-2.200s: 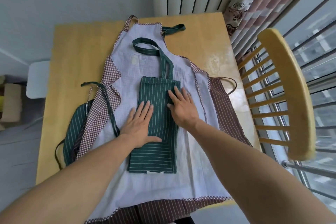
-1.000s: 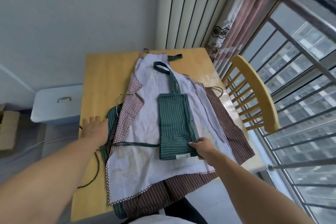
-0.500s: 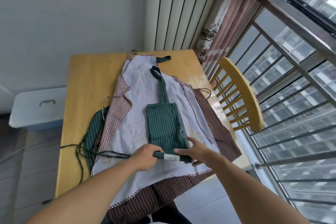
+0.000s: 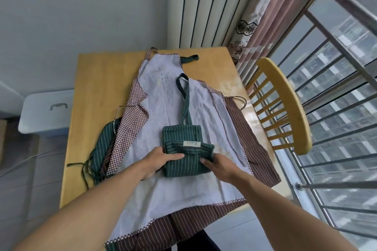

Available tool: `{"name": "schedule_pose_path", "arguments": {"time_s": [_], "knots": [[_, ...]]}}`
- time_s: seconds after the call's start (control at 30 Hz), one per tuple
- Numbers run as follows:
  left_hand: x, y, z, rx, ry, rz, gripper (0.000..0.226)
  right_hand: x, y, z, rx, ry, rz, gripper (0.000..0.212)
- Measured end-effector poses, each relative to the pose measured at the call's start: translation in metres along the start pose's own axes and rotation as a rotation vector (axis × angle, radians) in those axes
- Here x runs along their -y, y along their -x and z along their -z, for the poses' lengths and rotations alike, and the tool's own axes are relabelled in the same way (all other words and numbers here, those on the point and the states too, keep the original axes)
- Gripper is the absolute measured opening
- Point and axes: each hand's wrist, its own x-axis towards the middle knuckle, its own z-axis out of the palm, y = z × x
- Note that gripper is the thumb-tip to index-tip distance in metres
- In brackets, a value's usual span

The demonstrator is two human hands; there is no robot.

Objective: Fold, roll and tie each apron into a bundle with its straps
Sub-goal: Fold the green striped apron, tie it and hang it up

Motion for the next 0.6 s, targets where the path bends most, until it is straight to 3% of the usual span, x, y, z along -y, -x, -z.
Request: {"name": "schedule_pose_path", "arguments": {"time_s": [0.07,0.17,0.23,0.3,0.4,0.6], "knots": [[0.002,-0.011,0.005,-0.067,-0.098,0.009,0.056,0.002,-0.013,0.001,-0.021,-0.025,0.042,0.046],[0.002,-0.025,0.011,-0.223,-0.209,-0.024,0.042,0.003,-0.033,0.005,0.056,-0.093,-0.011,0.048],[-0.004,-0.032,0.013,-0.287,-0.225,-0.053,0.034,0.0,-0.051,0.008,0.138,-0.022,-0.079,0.034],[-0.008,-0.041,0.015,-0.311,-0.216,-0.046,0.028,-0.005,-0.065,0.011,0.125,0.107,-0.127,0.026],[-0.013,-0.053,0.019,-0.301,-0.228,-0.025,0.018,-0.01,-0.08,0.011,0.064,0.14,-0.199,0.036],[-0.017,-0.072,0.022,-0.329,-0.287,-0.005,0.025,0.0,-0.092,0.014,0.091,0.135,-0.358,0.033]]}}
